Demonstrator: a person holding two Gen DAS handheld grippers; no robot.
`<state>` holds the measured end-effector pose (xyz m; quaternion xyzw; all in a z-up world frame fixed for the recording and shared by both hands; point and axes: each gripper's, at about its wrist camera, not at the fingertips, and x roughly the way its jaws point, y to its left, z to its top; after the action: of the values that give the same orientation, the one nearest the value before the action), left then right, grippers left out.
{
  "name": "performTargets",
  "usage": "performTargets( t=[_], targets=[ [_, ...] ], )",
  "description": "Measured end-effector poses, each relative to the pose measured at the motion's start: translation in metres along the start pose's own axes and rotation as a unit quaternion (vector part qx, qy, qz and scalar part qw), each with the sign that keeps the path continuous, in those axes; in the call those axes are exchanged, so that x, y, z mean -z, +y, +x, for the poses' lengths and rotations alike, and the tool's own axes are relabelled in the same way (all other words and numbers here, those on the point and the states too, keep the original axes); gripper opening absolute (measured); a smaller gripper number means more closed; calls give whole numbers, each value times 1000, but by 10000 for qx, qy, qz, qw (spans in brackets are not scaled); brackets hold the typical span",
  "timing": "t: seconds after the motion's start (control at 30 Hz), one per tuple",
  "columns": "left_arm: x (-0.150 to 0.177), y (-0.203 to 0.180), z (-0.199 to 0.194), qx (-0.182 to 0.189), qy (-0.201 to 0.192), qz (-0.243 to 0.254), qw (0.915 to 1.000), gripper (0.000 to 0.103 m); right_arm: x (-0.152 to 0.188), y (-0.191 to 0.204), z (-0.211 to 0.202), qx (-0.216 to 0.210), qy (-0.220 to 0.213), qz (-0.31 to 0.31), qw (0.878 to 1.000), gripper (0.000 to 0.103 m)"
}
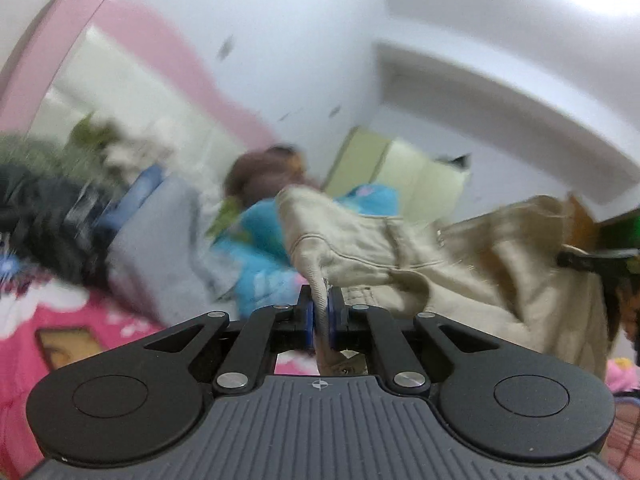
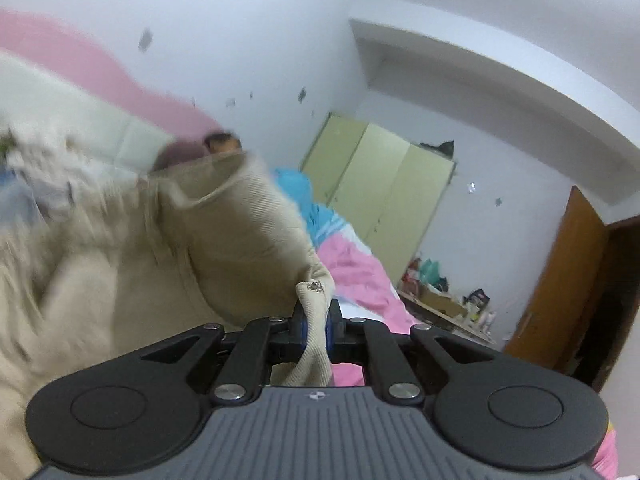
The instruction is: Fold clothes
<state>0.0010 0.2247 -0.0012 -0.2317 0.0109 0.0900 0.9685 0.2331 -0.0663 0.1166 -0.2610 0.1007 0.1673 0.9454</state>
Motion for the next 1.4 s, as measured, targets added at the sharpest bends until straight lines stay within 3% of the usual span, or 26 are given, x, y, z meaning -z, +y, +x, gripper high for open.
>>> performTargets(
  t=[0.1, 0.2, 0.3, 0.4, 0.53, 0.6, 0.67, 0.7, 0.73, 0.77, 0.83, 0.9, 0.93, 1.13, 1.23, 1.33, 1.4],
  targets=[
    [19, 14, 25, -360, 476, -80, 9982, 5, -1, 7, 29, 136, -56, -103, 9998, 8],
    [26, 16, 35, -545, 580, 90, 9968, 5, -1, 17, 58, 200, -109, -188, 9996, 8],
    [25, 15, 39, -714, 511, 232, 9959, 5, -4, 33, 87, 6, -175, -131, 9998, 8],
    [30, 14, 42, -969, 617, 294, 9929, 5, -7, 45, 112, -490, -137, -103, 9987, 8],
    [40, 19, 56, -1284, 1113, 351, 9848, 8, 15, 88, 157, -967, 425, -785, 9913, 11],
    [43, 20, 58, -1341, 1240, 341, 9826, 11, 32, 117, 181, -873, 788, -1273, 9849, 20],
    [43, 19, 55, -1354, 1197, 395, 9827, 24, 42, 134, 186, -666, 871, -1604, 9810, 35],
    [43, 17, 52, -1346, 1136, 419, 9835, 30, 45, 137, 184, -630, 846, -1649, 9806, 43],
    [43, 16, 50, -1336, 1069, 442, 9843, 45, 44, 131, 177, -632, 808, -1566, 9823, 43],
    [43, 12, 46, -1315, 930, 513, 9856, 53, 42, 123, 169, -640, 766, -1436, 9846, 43],
    [42, 5, 39, -1268, 622, 674, 9877, 57, 38, 105, 152, -656, 682, -1176, 9885, 43],
    [41, -3, 32, -1156, 371, 814, 9893, 63, 35, 88, 134, -671, 597, -916, 9917, 61],
    [41, -8, 29, -1089, 298, 883, 9897, 68, 33, 79, 126, -679, 555, -785, 9931, 63],
    [47, -33, 23, -617, 328, 1139, 9910, 68, 45, 9, 51, -712, 675, 489, 9940, 63],
    [49, -50, 24, -264, 445, 1270, 9906, 68, 68, -34, 5, -696, 913, 1419, 9832, 63],
    [51, -69, 25, 114, 610, 1412, 9880, 68, 104, -78, -39, -697, 1237, 2434, 9595, 63],
    [54, -87, 31, 419, 928, 1491, 9836, 68, 129, -95, -61, -800, 1505, 2858, 9430, 63]
  ],
)
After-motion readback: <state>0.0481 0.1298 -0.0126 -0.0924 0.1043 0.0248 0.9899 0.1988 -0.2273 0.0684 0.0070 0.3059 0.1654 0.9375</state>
